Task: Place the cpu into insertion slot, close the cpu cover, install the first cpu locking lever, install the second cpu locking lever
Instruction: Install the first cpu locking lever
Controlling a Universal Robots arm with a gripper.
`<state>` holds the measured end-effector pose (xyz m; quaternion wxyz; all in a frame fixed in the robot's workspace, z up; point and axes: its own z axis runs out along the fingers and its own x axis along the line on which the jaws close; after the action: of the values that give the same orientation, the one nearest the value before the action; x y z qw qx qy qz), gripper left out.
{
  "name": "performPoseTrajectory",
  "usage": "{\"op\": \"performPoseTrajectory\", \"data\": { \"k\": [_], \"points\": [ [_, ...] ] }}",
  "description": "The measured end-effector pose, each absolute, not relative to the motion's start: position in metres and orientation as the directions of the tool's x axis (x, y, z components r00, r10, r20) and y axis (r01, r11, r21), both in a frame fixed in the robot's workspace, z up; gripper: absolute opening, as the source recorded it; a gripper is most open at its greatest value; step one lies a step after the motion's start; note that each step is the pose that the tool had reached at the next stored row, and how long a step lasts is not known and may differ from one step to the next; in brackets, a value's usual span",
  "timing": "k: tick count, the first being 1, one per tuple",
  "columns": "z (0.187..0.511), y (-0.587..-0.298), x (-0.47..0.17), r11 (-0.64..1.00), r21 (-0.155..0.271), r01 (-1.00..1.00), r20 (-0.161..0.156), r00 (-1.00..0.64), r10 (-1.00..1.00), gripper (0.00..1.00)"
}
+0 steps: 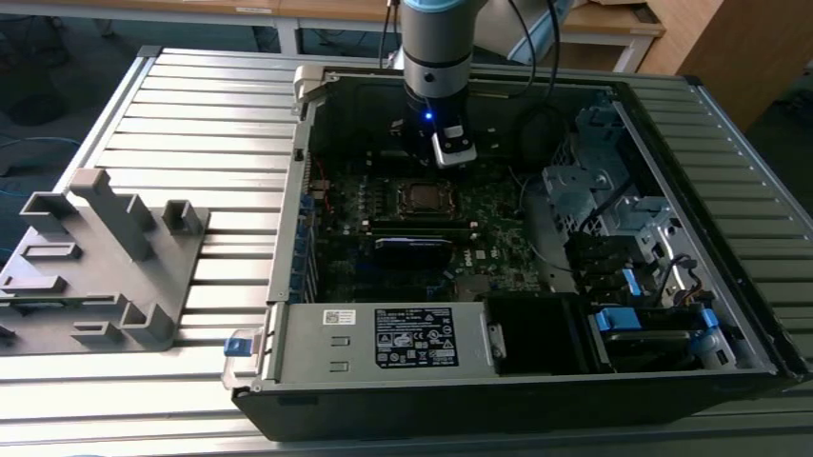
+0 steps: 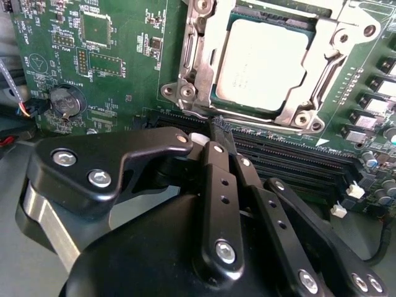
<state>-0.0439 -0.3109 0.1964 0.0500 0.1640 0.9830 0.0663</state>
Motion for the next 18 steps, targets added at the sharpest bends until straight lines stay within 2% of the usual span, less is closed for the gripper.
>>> {"op": "performPoseTrajectory", "data": {
  "k": [18],
  "points": [
    [0.2018,-0.3108,-0.0409,0.937,0.147,0.316,-0.076,-0.941,0.329,0.10]
  ]
}}
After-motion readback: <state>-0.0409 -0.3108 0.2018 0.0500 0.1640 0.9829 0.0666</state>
